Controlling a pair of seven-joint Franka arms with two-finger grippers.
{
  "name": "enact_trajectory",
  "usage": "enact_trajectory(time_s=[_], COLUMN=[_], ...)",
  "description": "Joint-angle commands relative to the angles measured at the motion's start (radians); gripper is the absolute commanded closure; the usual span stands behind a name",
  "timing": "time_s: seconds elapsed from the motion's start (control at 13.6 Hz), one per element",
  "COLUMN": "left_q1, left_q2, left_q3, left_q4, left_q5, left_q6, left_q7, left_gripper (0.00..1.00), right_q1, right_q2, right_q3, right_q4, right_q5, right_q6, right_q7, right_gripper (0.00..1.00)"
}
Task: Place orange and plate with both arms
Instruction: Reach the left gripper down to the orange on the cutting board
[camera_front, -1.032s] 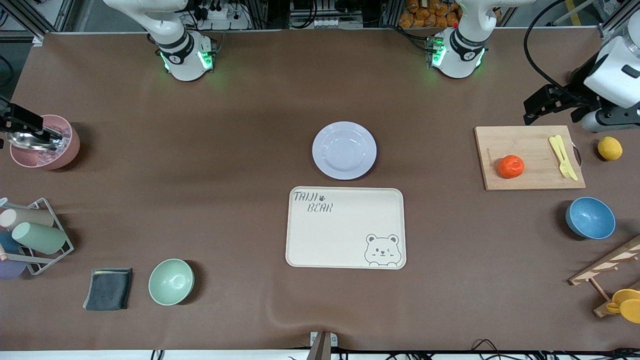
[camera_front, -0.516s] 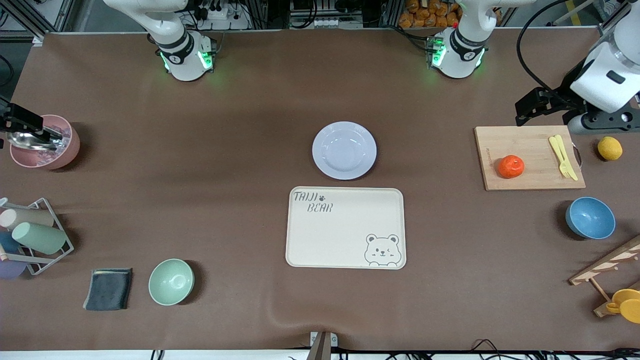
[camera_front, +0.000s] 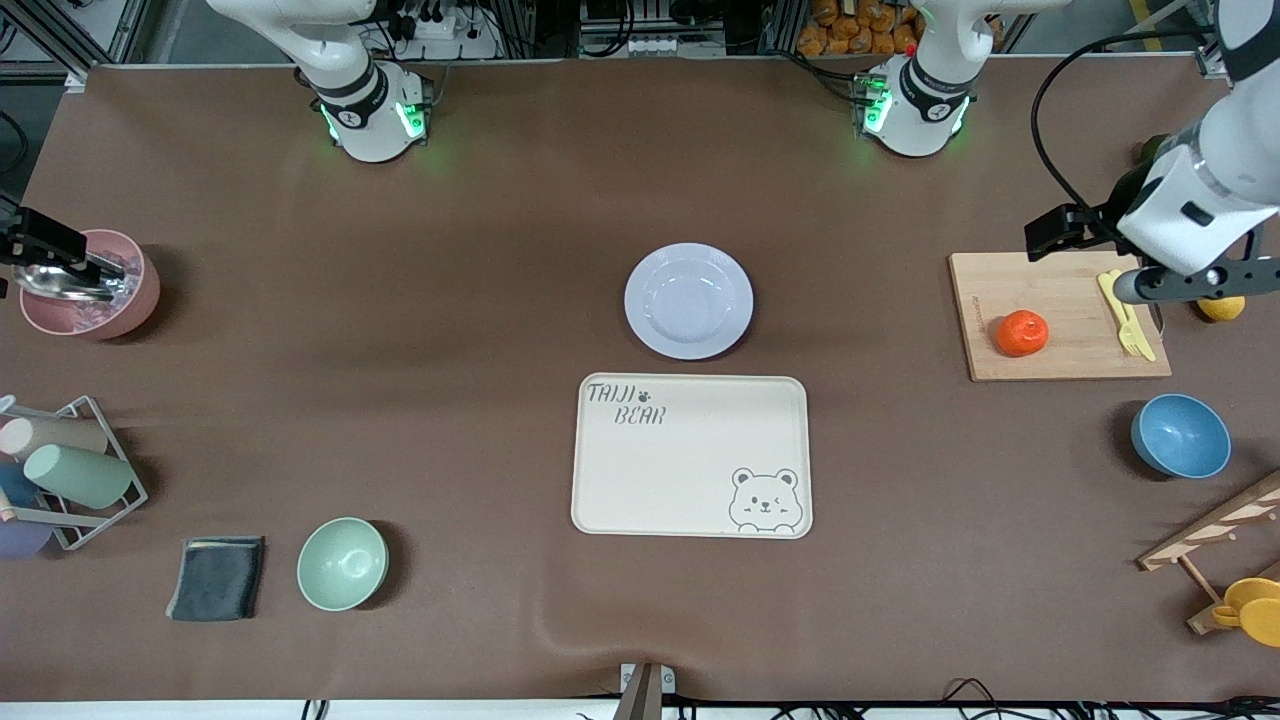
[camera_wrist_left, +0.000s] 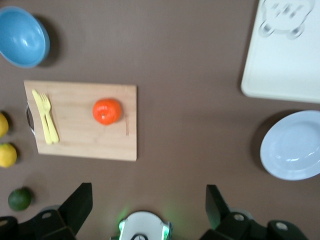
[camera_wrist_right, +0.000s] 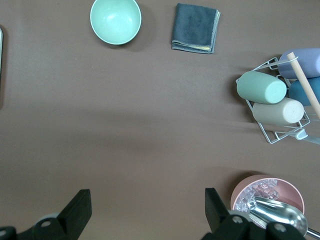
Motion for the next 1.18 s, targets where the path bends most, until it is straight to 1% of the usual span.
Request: enact_trajectory(time_s=[0.0,0.07,0.15,0.29,0.37,0.44,0.66,0.81,0.96,1.11], left_q1=[0.008,0.01,0.025,0.065,0.082,0.097,0.103,0.157,0.178,0.188], left_q2=[-0.022,-0.028,-0.048,-0.114,-0.14,-0.142,-0.091,-0.063,-0.018,0.035], left_q3=[-0.005,-0.002,-0.002,-0.005,-0.005,-0.005,0.001,-0.002,-0.005,-0.004], left_q4=[-0.121,-0.167,-0.225,-0.378,-0.446,-0.479,-0.497,-0.543,-0.584,-0.608], left_q5=[0.022,0.025,0.027,0.027,0.027,0.027,0.027,0.036,0.12,0.136], left_q6=[0.003,0.029,0.086,0.222,0.286,0.331,0.414,0.498,0.563,0.643], left_q7=[-0.003,-0.003,-0.003,0.011,0.019,0.022,0.022,0.023,0.039,0.037], left_gripper=[0.0,0.0,0.0,0.0,0.0,0.0,0.0,0.0,0.0,0.0], right_q1=[0.006,0.004,0.004,0.007,-0.002,-0.016,-0.011,0.007,0.021,0.021], right_q2=[0.017,0.029,0.04,0.055,0.072,0.086,0.138,0.163,0.181,0.195], right_q3=[0.0,0.0,0.0,0.001,0.0,-0.003,-0.002,0.0,0.0,0.0], right_q4=[0.001,0.001,-0.002,-0.009,-0.009,-0.01,-0.01,-0.036,-0.065,-0.102], right_q5=[-0.017,-0.017,-0.015,-0.003,0.072,0.142,0.195,0.249,0.299,0.37], right_q6=[-0.002,-0.007,-0.008,-0.008,-0.007,-0.008,-0.002,0.004,0.025,0.065], right_q7=[0.008,0.011,0.013,0.018,0.012,0.007,0.018,0.021,0.033,0.083], right_gripper=[0.0,0.0,0.0,0.0,0.0,0.0,0.0,0.0,0.0,0.0])
